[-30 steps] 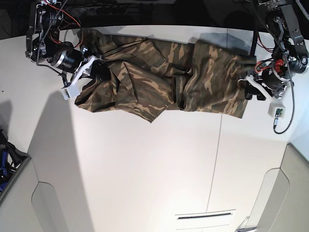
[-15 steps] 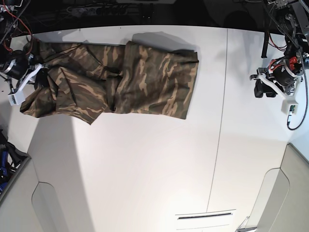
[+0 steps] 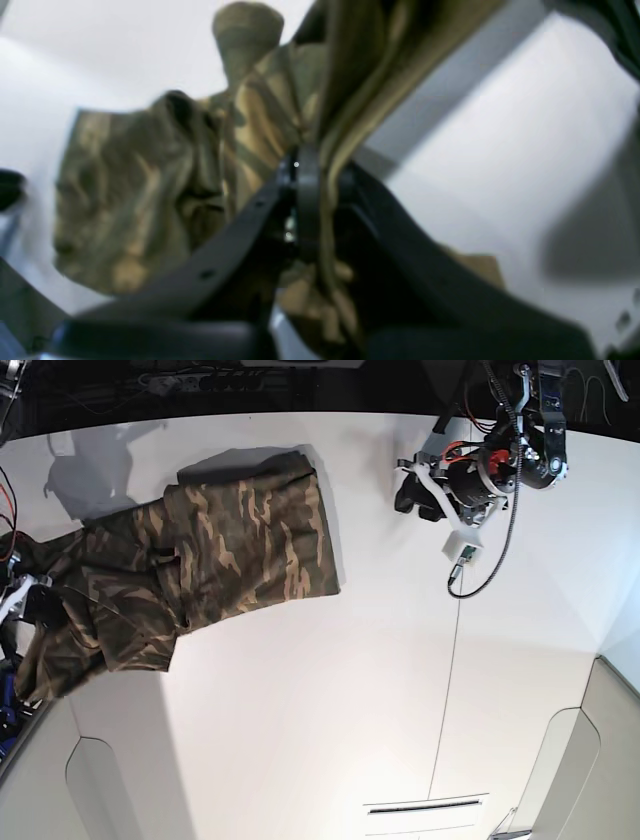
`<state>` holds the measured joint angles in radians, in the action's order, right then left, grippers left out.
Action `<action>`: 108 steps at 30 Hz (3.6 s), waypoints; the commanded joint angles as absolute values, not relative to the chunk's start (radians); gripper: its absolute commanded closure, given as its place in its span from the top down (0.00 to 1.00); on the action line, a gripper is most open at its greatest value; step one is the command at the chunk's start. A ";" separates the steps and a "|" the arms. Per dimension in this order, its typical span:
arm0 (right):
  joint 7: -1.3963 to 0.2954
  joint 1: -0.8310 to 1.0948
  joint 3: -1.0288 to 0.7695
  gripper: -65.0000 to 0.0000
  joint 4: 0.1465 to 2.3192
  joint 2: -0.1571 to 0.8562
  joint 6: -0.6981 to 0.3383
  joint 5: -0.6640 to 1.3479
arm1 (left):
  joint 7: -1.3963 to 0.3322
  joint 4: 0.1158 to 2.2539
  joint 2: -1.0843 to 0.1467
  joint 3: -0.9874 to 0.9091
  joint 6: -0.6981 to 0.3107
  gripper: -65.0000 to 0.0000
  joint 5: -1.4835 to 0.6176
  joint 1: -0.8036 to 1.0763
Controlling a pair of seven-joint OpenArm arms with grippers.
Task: Fold the T-shirt properly
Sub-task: 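Grasp the shirt's loose end with the right gripper and lift it, then fold the lifted end over the bundle with the right gripper, then press and square the folded bundle's sides with both grippers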
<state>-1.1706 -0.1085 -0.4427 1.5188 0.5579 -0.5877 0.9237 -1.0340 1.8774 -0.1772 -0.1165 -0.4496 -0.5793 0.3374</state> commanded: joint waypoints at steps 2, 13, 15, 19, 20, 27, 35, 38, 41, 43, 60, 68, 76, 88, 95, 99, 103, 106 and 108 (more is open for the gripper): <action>-1.154 -0.127 -0.449 0.00 1.557 0.550 -0.591 0.944 | -0.984 1.891 -0.157 -0.073 -0.453 0.48 -0.574 0.333; -1.164 -0.025 -0.430 0.00 1.860 0.300 -0.591 0.910 | -0.888 1.882 -0.127 0.088 -0.430 0.48 -0.507 0.332; -1.164 -0.012 -0.390 0.00 1.891 0.271 -0.591 0.884 | -0.884 1.882 -0.127 0.104 -0.430 0.48 -0.507 0.332; -1.164 -0.007 -0.257 0.00 1.894 0.219 -0.591 0.799 | -0.875 1.882 -0.128 0.110 -0.430 0.48 -0.503 0.332; -1.163 -0.007 -0.218 0.00 1.894 0.206 -0.591 0.772 | -0.875 1.882 -0.128 0.110 -0.430 0.48 -0.503 0.332; -1.121 -0.007 0.043 0.00 1.891 0.125 -0.589 0.542 | -0.875 1.882 -0.128 0.110 -0.430 0.48 -0.503 0.332; -1.087 -0.007 0.297 0.58 1.864 0.121 -0.567 0.421 | -0.926 1.882 -0.128 0.110 -0.430 0.48 -0.503 0.332; -1.068 -0.008 0.377 0.57 1.864 0.121 -0.545 0.408 | -0.982 1.883 -0.128 0.088 -0.431 0.48 -0.505 0.332; -1.065 -0.008 0.436 0.57 1.866 0.121 -0.537 0.408 | -1.011 1.884 -0.128 0.028 -0.431 0.48 -0.505 0.333; -1.065 -0.008 0.462 0.57 1.868 0.120 -0.534 0.412 | -1.015 1.884 -0.129 -0.029 -0.431 0.48 -0.505 0.333; -1.058 -0.009 0.452 0.57 2.014 0.082 -0.534 0.465 | -1.101 1.886 -0.198 -0.398 -0.536 0.48 -0.793 0.333; -0.962 -0.045 0.251 0.00 2.017 0.083 -0.425 0.298 | -1.160 2.005 -0.199 -0.378 -0.626 0.21 -0.984 0.333; -0.906 -0.144 0.031 0.00 1.922 0.083 -0.422 0.289 | -1.143 2.129 -0.197 -0.139 -0.626 0.07 -0.947 0.333; -0.792 -0.360 0.010 0.00 1.510 0.078 -0.501 0.385 | -1.043 2.125 -0.074 0.207 -0.625 0.07 -0.664 0.359; -0.785 -0.456 0.012 0.00 1.234 0.046 -0.580 0.461 | -0.990 2.033 -0.075 0.244 -0.625 0.07 -0.631 0.357; -0.777 -0.471 0.012 0.00 1.127 0.046 -0.586 0.460 | -0.966 1.956 -0.075 0.244 -0.613 0.07 -0.621 0.357; -0.814 -0.465 0.012 0.00 1.080 0.053 -0.591 0.460 | -0.965 1.894 -0.076 0.237 -0.614 0.07 -0.580 0.348; -0.838 -0.452 0.012 0.00 1.081 0.077 -0.591 0.463 | -0.965 1.875 -0.076 0.215 -0.613 0.07 -0.558 0.340; -0.863 -0.449 0.012 0.00 1.081 0.105 -0.591 0.486 | -0.967 1.874 -0.076 0.192 -0.613 0.07 -0.552 0.331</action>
<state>-0.8776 -0.4236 0.0147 1.0657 0.0921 -0.5816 0.4728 -0.9836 1.8595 -0.0799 0.1928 -0.6106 -0.5350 0.3393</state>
